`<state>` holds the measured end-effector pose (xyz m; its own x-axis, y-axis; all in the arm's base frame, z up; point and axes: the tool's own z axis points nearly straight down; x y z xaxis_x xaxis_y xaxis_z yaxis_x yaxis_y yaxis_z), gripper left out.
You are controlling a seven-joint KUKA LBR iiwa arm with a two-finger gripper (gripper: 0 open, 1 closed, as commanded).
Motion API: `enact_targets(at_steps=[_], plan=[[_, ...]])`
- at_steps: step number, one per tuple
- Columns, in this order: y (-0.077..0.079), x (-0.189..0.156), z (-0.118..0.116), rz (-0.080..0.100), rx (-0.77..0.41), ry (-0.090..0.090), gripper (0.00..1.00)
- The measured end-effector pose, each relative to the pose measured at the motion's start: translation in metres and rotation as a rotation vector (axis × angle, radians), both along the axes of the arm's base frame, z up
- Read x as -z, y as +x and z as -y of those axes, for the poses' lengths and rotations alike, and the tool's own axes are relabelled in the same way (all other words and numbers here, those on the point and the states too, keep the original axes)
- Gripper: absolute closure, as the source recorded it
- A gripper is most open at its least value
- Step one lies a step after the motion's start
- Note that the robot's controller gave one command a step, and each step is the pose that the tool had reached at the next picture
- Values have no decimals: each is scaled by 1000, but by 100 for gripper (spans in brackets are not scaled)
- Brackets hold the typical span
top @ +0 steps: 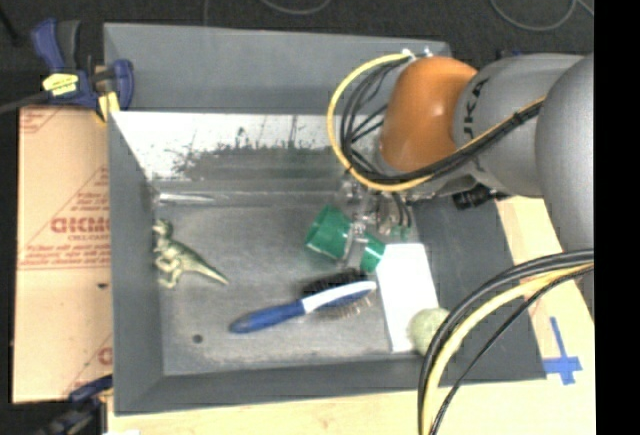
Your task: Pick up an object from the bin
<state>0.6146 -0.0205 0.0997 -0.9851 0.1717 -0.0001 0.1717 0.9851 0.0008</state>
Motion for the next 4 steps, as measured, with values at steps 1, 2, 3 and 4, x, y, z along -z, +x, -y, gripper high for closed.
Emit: enact_targets(at_steps=[1,2,3,4], plan=[[2,-24,1,8,7,-1,0],[-1,20,0,4,204,0,0],[-3,29,8,5,144,-2,100],[-3,29,8,5,144,-2,100]])
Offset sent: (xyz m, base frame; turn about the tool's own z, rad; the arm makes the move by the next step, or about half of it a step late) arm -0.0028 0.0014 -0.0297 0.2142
